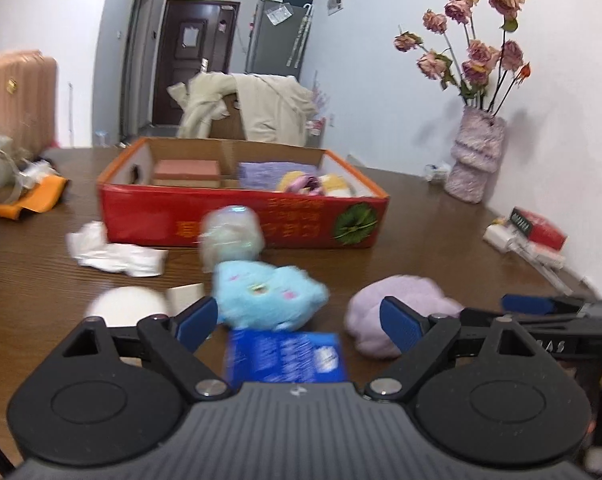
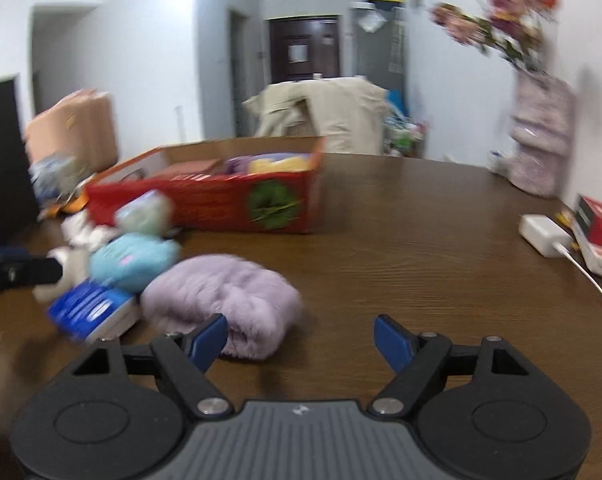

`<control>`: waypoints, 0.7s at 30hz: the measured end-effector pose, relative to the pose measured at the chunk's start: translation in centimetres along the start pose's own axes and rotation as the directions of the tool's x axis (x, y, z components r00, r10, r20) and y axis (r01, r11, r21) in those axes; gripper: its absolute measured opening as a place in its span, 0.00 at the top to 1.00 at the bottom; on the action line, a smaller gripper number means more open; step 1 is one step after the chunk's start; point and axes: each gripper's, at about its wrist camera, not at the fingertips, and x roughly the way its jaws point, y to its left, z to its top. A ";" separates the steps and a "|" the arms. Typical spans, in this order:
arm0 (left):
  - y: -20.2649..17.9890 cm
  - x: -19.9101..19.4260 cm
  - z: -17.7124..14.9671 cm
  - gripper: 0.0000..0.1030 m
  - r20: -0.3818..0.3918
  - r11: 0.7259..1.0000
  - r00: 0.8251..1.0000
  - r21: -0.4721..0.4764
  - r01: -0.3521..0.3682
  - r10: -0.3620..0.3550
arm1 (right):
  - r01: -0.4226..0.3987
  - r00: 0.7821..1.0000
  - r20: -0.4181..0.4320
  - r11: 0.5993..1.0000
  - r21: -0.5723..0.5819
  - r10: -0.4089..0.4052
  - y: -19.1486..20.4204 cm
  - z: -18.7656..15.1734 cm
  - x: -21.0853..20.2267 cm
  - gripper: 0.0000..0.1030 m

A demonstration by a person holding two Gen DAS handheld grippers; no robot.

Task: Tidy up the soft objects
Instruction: 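Grasp the lavender fuzzy headband with both grippers and lift it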

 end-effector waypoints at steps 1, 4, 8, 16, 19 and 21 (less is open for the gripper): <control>-0.3 0.6 0.3 0.20 -0.011 0.999 1.000 -0.018 0.027 -0.028 | -0.008 1.000 0.003 1.000 0.020 0.008 -0.6 0.2 0.0 0.23; -1.0 2.9 0.8 0.36 -0.074 0.991 0.992 -0.094 0.094 -0.101 | -0.078 0.997 0.013 0.992 0.098 0.077 -1.5 0.8 0.5 0.24; -1.5 5.9 0.8 0.56 -0.149 0.980 0.978 -0.157 0.124 -0.148 | -0.169 0.985 0.005 0.958 0.232 0.172 -3.0 1.5 2.2 0.36; -1.3 8.7 0.2 0.65 -0.212 0.960 0.953 -0.222 0.167 -0.215 | -0.228 0.968 -0.033 0.922 0.313 0.250 -3.8 1.3 5.3 0.59; -1.1 8.9 0.3 0.67 -0.217 0.956 0.950 -0.236 0.174 -0.226 | -0.248 0.961 -0.040 0.913 0.323 0.275 -3.8 1.0 5.7 0.70; -1.1 8.9 0.3 0.70 -0.217 0.956 0.950 -0.234 0.174 -0.226 | -0.258 0.957 -0.042 0.912 0.319 0.286 -3.6 1.0 5.8 0.75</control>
